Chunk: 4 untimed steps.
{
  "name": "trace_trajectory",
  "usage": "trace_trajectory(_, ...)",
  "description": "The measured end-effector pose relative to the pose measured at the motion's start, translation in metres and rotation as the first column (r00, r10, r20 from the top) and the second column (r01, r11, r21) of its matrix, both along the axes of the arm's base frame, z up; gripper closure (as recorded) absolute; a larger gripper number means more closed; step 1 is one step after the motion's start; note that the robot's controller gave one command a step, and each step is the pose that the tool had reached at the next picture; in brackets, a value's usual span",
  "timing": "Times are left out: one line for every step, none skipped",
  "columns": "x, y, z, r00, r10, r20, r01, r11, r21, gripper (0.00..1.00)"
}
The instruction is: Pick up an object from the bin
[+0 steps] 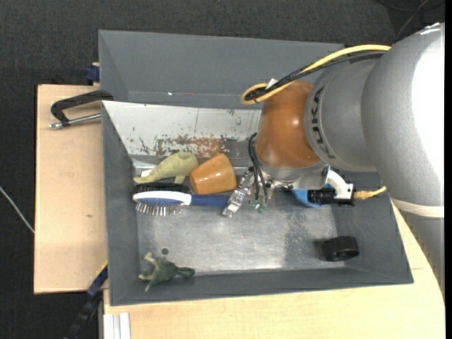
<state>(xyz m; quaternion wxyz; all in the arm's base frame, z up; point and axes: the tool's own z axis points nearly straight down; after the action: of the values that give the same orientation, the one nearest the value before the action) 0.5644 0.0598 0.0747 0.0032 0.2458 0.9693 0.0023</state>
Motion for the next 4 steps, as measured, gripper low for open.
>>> trace_trajectory(-0.001,0.0,-0.002,1.0,-0.001,-0.001,0.001,1.0,0.0,0.0)
trace_trajectory(0.0,0.063,0.064,0.999,-0.033,0.003,0.033,0.999,0.004,0.0)
trace_trajectory(0.0,0.059,0.061,0.999,-0.039,0.0,0.039,0.999,0.0,1.0)
trace_trajectory(-0.002,0.058,0.059,0.999,-0.038,-0.004,0.038,0.999,-0.002,0.0)
